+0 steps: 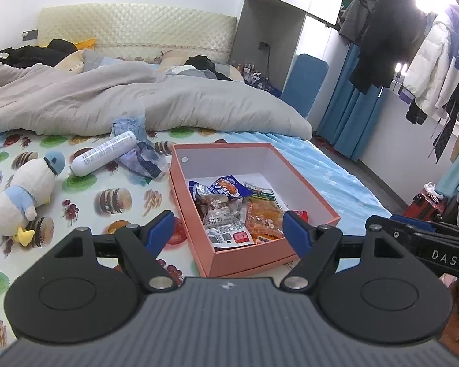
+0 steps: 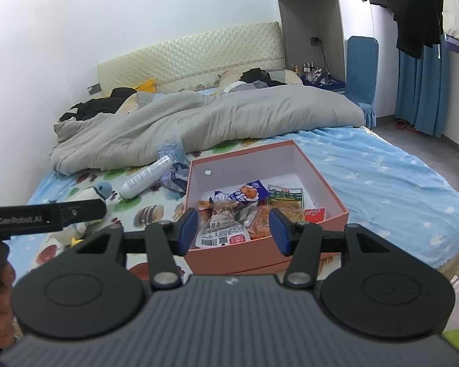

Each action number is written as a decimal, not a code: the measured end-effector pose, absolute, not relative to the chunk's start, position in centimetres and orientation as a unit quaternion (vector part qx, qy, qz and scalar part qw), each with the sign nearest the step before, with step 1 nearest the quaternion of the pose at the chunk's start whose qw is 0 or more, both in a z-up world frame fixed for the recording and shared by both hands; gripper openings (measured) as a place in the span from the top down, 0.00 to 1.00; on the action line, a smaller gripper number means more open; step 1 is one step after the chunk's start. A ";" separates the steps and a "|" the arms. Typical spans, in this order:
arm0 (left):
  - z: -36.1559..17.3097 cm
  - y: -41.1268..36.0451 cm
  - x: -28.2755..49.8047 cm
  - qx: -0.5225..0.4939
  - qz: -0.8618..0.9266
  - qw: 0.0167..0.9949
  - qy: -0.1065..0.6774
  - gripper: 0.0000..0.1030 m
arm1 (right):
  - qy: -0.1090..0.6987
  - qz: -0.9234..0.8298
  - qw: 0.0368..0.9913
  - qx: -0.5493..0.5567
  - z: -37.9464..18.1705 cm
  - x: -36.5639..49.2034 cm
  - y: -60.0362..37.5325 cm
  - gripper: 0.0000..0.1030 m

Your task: Organize snacks

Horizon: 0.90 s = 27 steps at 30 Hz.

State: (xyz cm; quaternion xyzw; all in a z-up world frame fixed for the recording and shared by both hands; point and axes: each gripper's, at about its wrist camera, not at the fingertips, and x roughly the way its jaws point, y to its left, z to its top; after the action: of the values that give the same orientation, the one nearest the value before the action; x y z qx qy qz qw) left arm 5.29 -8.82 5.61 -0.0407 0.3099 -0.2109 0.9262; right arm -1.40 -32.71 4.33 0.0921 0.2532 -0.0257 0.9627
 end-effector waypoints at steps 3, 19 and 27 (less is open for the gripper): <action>5.7 -8.8 5.5 -0.042 -0.210 0.927 0.308 0.21 | 0.251 -0.030 0.963 0.087 4.3 -1.2 -32.5 0.48; 5.8 -9.1 6.3 -0.043 -0.193 0.928 0.316 0.03 | 0.247 -0.044 0.965 0.078 4.3 -1.3 -32.9 0.04; 5.9 -9.0 6.6 -0.041 -0.178 0.933 0.309 0.00 | 0.263 -0.054 0.960 0.075 3.7 -0.4 -33.2 0.00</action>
State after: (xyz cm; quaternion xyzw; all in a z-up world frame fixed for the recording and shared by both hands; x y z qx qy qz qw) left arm 6.62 -9.02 5.94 -0.0406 0.3088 -0.1783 0.9334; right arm -0.45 -33.17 3.70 0.0753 0.2633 -0.0542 0.9602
